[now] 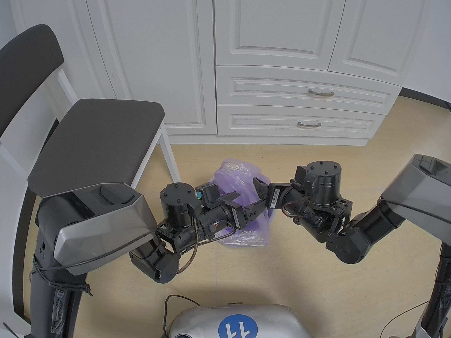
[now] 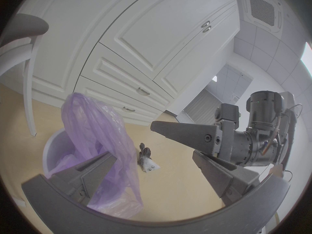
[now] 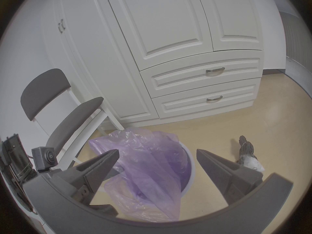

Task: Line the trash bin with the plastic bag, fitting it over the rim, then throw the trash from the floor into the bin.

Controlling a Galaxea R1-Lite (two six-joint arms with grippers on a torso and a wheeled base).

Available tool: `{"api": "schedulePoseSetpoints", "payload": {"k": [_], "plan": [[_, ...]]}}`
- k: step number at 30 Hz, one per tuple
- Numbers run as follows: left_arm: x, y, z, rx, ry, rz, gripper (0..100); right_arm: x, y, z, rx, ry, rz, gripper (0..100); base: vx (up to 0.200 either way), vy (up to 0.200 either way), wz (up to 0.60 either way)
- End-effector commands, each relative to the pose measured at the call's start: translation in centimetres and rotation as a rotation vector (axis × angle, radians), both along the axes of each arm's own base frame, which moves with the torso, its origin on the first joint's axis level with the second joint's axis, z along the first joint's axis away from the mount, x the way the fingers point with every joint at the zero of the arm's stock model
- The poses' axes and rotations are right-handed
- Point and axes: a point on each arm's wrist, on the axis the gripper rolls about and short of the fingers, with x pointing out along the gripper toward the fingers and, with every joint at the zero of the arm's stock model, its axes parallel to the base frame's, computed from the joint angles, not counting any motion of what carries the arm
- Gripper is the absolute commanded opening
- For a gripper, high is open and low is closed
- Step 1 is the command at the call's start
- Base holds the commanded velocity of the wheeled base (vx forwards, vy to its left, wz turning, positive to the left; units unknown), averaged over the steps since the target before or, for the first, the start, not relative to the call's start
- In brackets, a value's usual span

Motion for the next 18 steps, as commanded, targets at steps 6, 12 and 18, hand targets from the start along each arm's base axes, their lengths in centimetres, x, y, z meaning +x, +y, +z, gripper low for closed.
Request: {"api": "schedulePoseSetpoints", "payload": {"k": [6,12,18], "plan": [[0.1,0.5,0.0,0.029,0.010,-0.007,100,0.9,-3.3,4.0,0.046,-0.094,-0.090,100,0.000,0.000,0.00],[0.8,2.0,1.4,0.037,0.011,0.032,100,0.5,-4.7,6.1,0.055,-0.120,-0.106,100,0.000,0.000,0.00],[1.6,3.7,3.2,0.026,-0.006,0.078,100,-0.1,-5.0,6.0,0.025,-0.065,-0.096,100,0.000,0.000,0.00]]}}
